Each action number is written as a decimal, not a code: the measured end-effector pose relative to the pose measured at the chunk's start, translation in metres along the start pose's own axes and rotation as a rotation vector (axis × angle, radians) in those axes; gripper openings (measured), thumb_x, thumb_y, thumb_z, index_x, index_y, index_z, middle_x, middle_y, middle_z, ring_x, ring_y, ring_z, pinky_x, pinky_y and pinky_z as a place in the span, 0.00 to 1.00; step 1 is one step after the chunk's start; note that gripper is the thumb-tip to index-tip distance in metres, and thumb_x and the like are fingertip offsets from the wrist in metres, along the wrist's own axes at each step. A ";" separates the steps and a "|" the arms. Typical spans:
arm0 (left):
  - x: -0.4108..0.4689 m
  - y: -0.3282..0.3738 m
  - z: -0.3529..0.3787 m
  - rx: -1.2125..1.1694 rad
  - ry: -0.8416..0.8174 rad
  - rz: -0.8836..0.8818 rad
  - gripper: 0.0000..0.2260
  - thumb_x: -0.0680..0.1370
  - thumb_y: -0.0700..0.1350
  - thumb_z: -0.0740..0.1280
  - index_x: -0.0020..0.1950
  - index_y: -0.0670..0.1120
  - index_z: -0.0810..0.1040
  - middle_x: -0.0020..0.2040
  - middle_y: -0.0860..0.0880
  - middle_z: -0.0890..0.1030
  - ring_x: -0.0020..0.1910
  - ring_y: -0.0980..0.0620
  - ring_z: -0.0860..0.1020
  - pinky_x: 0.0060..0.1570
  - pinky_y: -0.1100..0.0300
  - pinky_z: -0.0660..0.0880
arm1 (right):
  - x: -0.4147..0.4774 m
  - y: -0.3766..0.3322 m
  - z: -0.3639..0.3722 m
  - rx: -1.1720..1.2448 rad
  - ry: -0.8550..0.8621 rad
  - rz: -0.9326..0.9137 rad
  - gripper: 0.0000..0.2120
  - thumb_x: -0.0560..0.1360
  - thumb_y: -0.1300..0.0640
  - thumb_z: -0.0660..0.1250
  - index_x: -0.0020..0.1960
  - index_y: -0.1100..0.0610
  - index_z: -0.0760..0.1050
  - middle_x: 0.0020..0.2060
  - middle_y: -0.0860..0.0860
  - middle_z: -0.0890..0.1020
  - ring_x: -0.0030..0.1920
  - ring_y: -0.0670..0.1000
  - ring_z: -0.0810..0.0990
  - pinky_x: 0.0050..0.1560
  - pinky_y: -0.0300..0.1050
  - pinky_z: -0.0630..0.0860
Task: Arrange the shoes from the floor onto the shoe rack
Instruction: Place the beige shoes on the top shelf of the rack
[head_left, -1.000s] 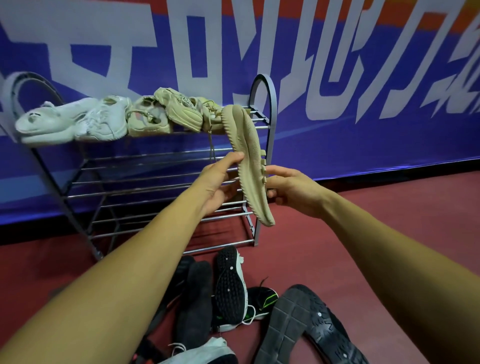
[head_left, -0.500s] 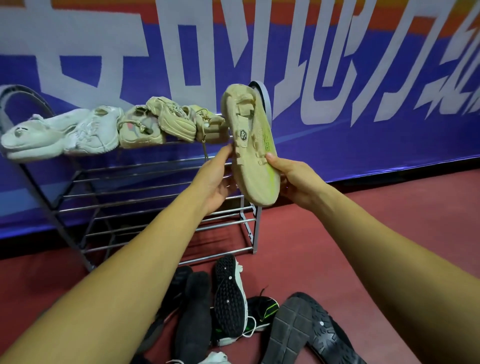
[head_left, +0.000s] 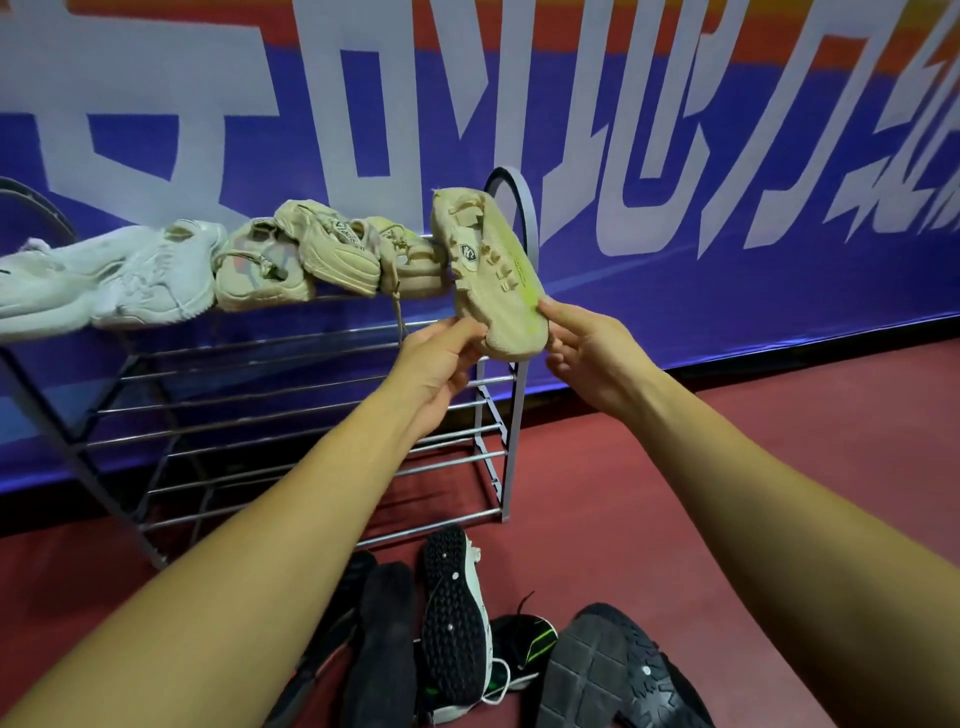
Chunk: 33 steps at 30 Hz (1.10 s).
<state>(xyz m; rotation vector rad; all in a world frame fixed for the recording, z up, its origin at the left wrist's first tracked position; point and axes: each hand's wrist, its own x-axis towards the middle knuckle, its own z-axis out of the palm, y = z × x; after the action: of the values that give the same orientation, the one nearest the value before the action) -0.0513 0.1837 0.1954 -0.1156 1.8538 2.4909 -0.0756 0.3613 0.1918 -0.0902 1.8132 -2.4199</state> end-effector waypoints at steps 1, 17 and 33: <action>0.005 -0.001 0.003 0.004 0.007 0.001 0.07 0.78 0.39 0.68 0.42 0.49 0.79 0.33 0.53 0.80 0.32 0.60 0.75 0.31 0.63 0.60 | 0.000 -0.001 -0.003 -0.021 -0.006 0.024 0.15 0.77 0.50 0.72 0.57 0.59 0.80 0.30 0.48 0.74 0.30 0.45 0.64 0.34 0.39 0.59; 0.048 -0.001 -0.003 -0.026 0.016 -0.055 0.05 0.75 0.45 0.74 0.49 0.49 0.81 0.44 0.52 0.83 0.38 0.59 0.77 0.31 0.66 0.64 | 0.047 0.011 0.016 0.126 0.166 0.026 0.09 0.76 0.59 0.73 0.52 0.63 0.80 0.30 0.50 0.73 0.28 0.44 0.64 0.25 0.33 0.61; 0.063 -0.020 -0.024 0.027 0.127 -0.036 0.02 0.76 0.44 0.74 0.46 0.49 0.82 0.43 0.52 0.83 0.39 0.58 0.76 0.32 0.65 0.65 | 0.068 0.014 0.047 0.031 0.341 -0.070 0.16 0.77 0.47 0.71 0.46 0.62 0.81 0.32 0.52 0.81 0.27 0.45 0.66 0.26 0.39 0.63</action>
<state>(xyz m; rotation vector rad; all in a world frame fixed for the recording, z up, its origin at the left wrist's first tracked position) -0.1117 0.1654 0.1642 -0.3102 1.9118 2.4881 -0.1371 0.3039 0.1898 0.2838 1.9292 -2.6433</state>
